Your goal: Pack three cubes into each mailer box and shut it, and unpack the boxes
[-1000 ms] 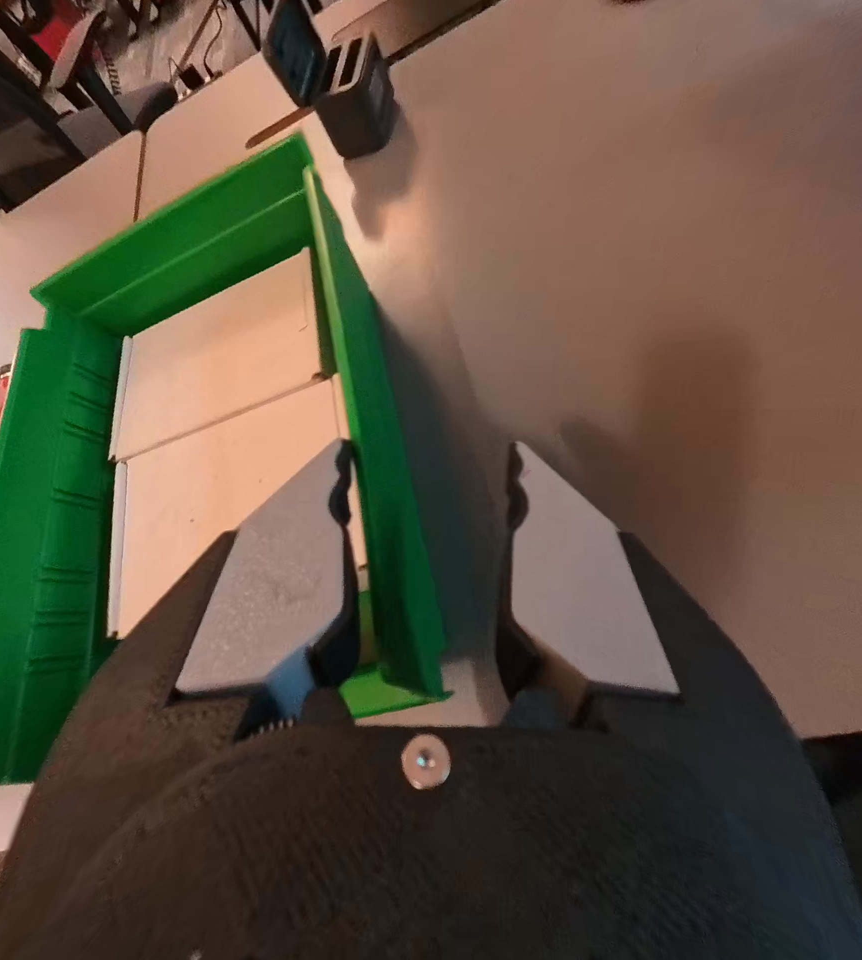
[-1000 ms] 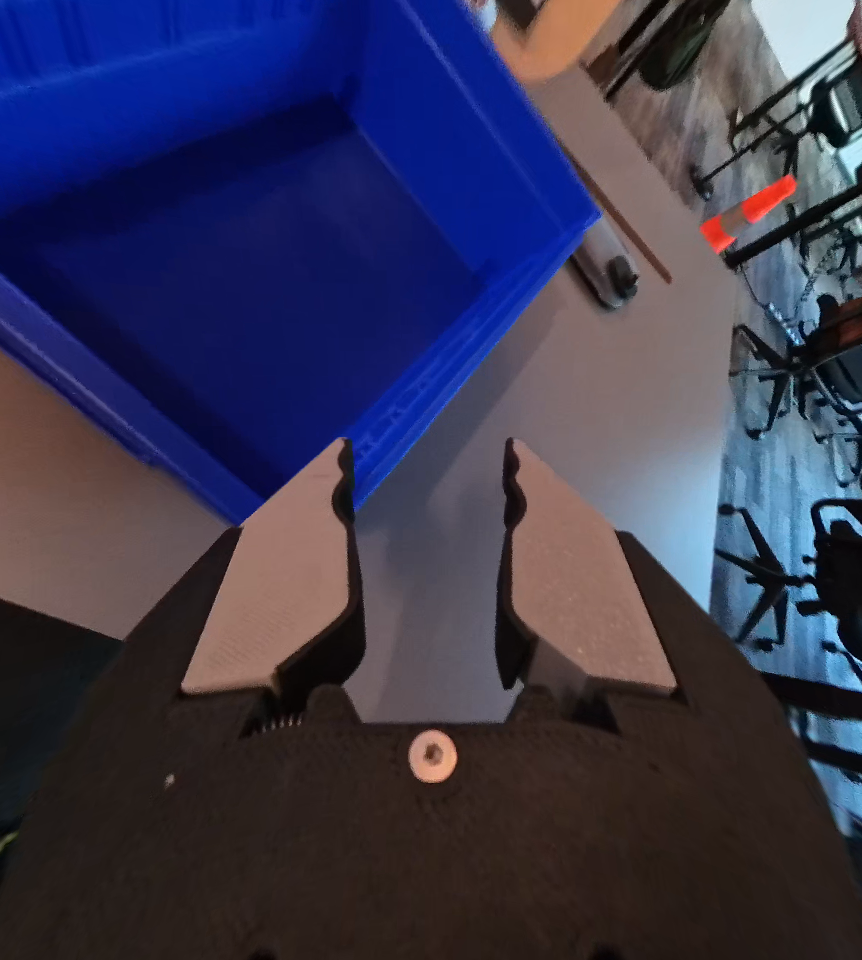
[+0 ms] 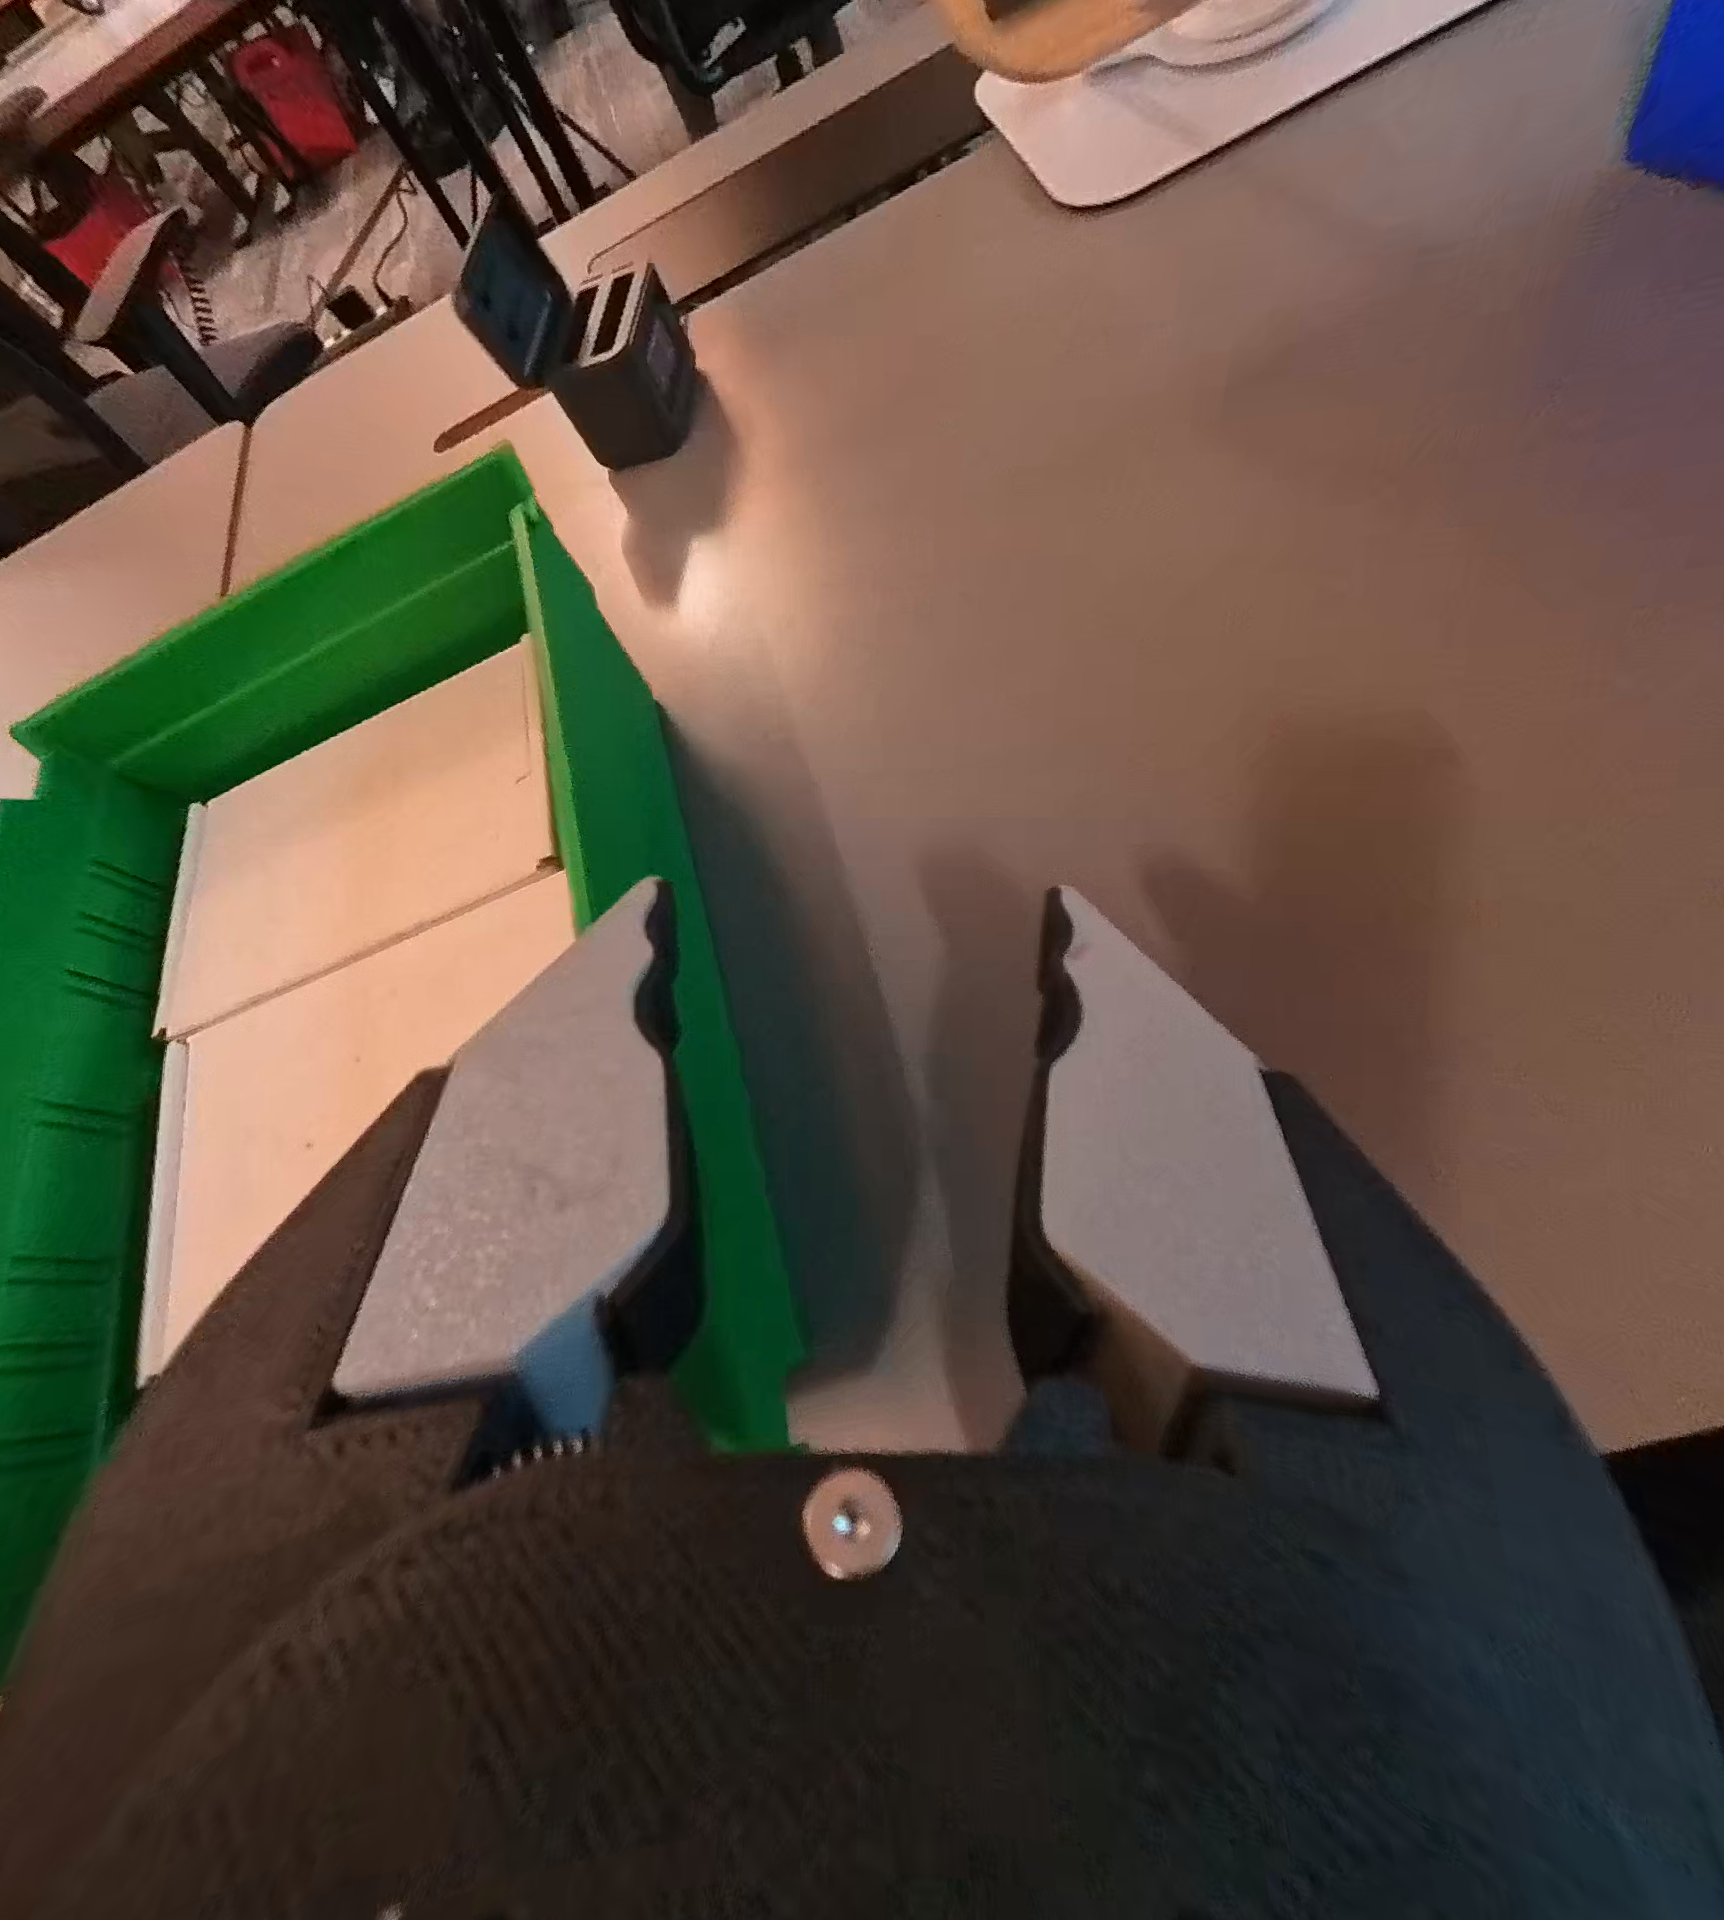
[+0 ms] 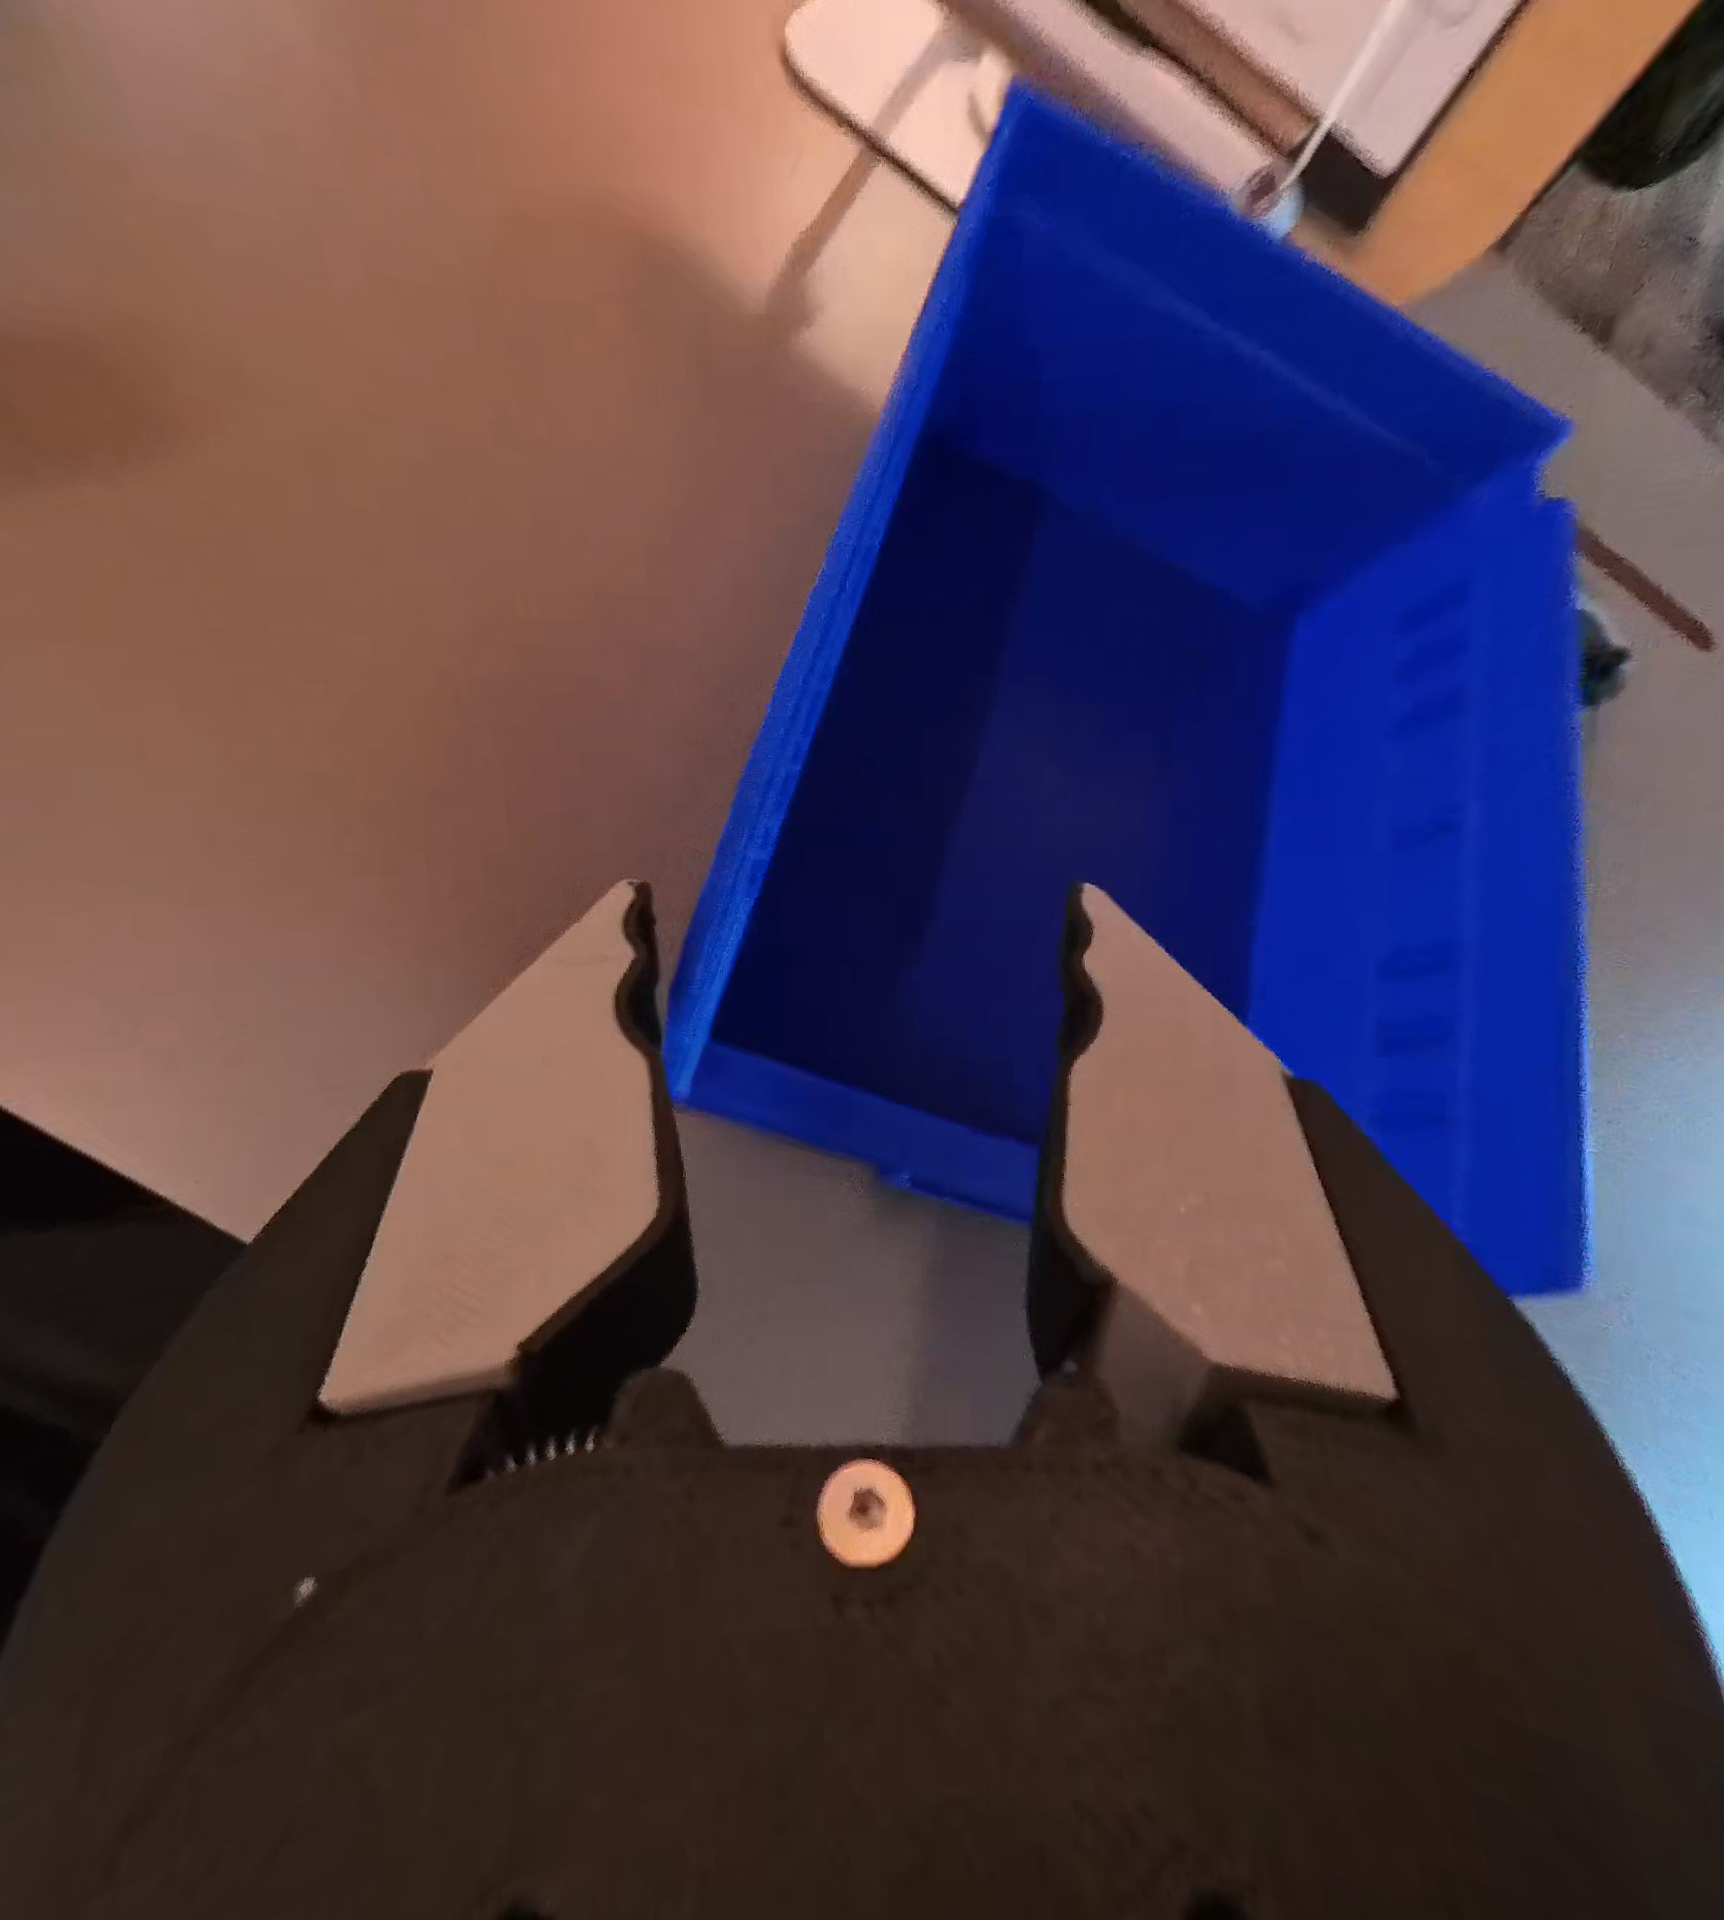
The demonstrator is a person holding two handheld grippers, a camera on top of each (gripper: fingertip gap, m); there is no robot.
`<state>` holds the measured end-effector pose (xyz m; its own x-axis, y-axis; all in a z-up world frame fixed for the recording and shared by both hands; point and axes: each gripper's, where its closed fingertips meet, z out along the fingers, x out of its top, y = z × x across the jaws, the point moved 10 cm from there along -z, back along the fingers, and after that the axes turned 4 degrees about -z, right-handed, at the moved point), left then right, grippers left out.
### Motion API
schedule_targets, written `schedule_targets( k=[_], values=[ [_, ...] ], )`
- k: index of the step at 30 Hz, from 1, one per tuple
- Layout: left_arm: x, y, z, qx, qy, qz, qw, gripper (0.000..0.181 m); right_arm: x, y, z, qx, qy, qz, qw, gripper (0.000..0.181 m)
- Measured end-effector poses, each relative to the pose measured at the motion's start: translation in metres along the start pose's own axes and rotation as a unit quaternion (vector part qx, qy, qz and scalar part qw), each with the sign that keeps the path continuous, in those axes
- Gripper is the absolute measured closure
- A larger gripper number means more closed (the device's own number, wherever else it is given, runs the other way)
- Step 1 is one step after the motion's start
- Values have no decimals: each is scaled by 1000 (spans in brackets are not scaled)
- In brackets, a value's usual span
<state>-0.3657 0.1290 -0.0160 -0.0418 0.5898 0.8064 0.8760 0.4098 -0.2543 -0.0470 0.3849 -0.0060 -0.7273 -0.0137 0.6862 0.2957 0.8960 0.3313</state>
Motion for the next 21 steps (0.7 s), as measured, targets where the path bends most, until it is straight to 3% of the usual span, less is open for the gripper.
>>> schedule_targets(
  k=[5, 11, 16, 21],
  values=[
    [1, 11, 2, -9, -3, 9, 1000, 110, 7, 6, -33, 6, 78, 21, 997, 109],
    [2, 9, -3, -5, 3, 9, 1000, 110, 12, -7, -26, 30, 87, 0, 996, 108],
    [2, -13, -16, 9, 17, -8, 1000, 109, 14, -10, -19, 35, 83, -7, 996, 108],
    [-1, -60, -41, 7, 51, -11, 999, 105, 12, -5, -21, 39, 93, -5, 995, 108]
  ],
)
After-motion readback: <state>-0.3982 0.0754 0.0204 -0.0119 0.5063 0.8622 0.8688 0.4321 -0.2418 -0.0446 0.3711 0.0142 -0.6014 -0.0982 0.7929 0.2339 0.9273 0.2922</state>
